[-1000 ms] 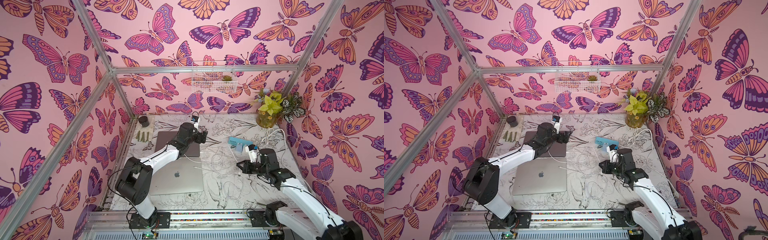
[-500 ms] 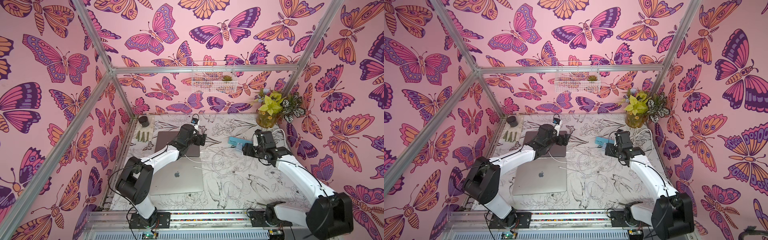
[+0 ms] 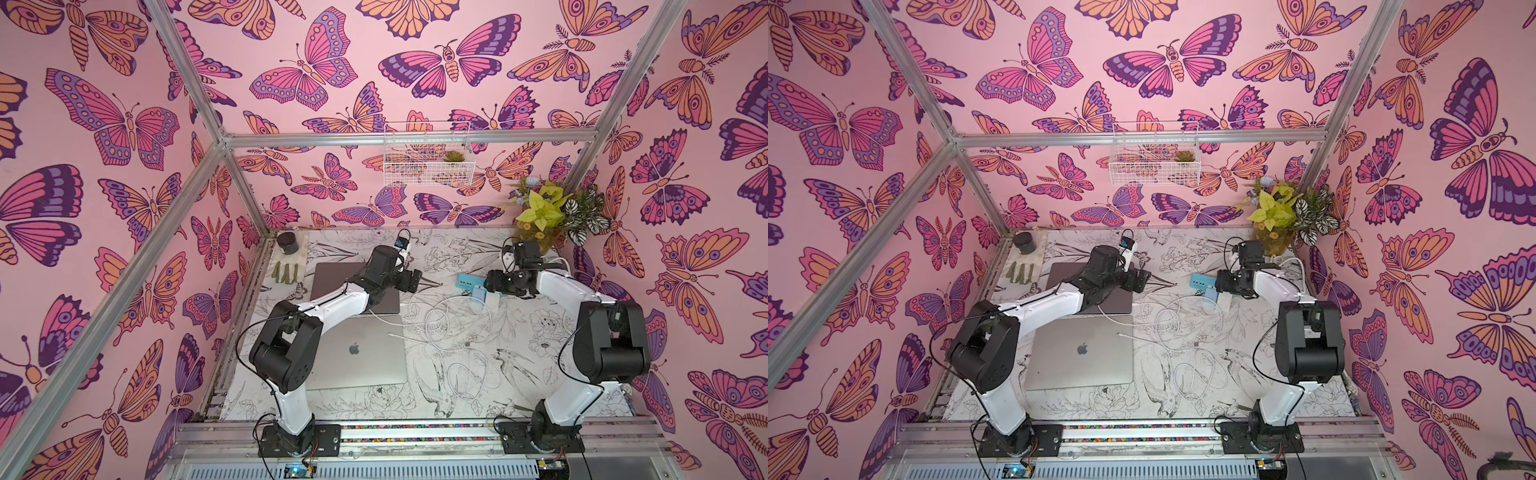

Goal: Unplug the laptop charger
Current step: Adjust the socket at the center of the board.

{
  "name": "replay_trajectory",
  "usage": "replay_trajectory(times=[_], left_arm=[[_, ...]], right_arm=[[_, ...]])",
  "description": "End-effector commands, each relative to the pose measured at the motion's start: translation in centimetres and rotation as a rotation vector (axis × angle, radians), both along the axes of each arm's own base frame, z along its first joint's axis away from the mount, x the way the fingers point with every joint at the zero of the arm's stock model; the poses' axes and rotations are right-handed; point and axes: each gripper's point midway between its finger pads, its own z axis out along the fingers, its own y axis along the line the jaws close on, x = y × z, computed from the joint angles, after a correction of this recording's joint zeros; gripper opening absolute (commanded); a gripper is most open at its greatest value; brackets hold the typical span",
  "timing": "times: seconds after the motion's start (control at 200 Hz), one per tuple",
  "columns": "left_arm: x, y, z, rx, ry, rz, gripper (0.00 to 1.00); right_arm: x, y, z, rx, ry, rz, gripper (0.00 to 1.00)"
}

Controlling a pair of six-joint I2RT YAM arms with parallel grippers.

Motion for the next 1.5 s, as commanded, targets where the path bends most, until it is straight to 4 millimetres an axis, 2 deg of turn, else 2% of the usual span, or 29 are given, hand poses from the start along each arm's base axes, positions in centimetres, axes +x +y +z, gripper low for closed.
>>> replay_trajectory(times=[0.0, 0.13, 0.255, 0.351, 0.496, 0.641, 0.731, 0.826, 0.876, 0.956, 1.147, 1.242, 1.382, 1.492], left_arm=[[-0.4, 0.2, -1.9, 0.042, 0.029, -0.016, 0.95], [-0.2, -0.2, -2.4, 0.036, 0.043, -0.023, 0.95], [0.0, -0.6, -2.7, 0.027, 0.053, -0.03, 0.95], [0.0, -0.6, -2.8, 0.027, 0.056, -0.034, 0.95], [-0.2, -0.6, -3.1, 0.031, 0.063, -0.038, 0.96], [-0.4, -0.3, -2.8, 0.033, 0.057, -0.032, 0.96], [-0.5, -0.1, -2.8, 0.039, 0.054, -0.026, 0.96], [-0.6, 0.0, -3.1, 0.04, 0.06, -0.025, 0.96], [-0.6, 0.0, -3.0, 0.038, 0.06, -0.023, 0.96], [-0.8, 0.1, -3.1, 0.03, 0.068, -0.019, 0.96], [-0.8, 0.0, -3.8, 0.031, 0.086, -0.019, 0.97], [-0.8, -0.1, -3.6, 0.023, 0.086, -0.019, 0.97], [-0.8, 0.0, -3.3, 0.031, 0.073, -0.021, 0.97], [-0.8, 0.2, -3.2, 0.032, 0.071, -0.017, 0.97]], right_arm=[[1.3, 0.4, 0.7, -0.055, -0.065, 0.072, 0.76], [2.3, -0.1, 0.9, -0.139, -0.103, 0.11, 0.78], [2.9, 0.2, 0.5, -0.19, -0.069, 0.233, 0.77], [2.5, 1.2, -0.5, -0.186, 0.006, 0.377, 0.75], [2.7, 1.8, -2.0, -0.199, 0.065, 0.527, 0.74], [1.9, 2.6, -2.9, -0.167, 0.149, 0.679, 0.72], [2.4, 1.8, -3.8, -0.201, 0.185, 0.699, 0.62], [2.4, 2.0, -4.3, -0.178, 0.221, 0.748, 0.57], [2.4, 1.8, -4.1, -0.18, 0.219, 0.757, 0.59], [2.2, 2.3, -3.3, -0.144, 0.173, 0.781, 0.68], [0.9, 4.5, -0.2, -0.037, 0.085, 0.851, 0.68], [1.0, 3.9, -0.7, -0.082, 0.072, 0.833, 0.66], [1.1, 1.9, -3.3, -0.169, 0.179, 0.814, 0.54], [1.5, 1.3, -4.1, -0.198, 0.199, 0.825, 0.46]])
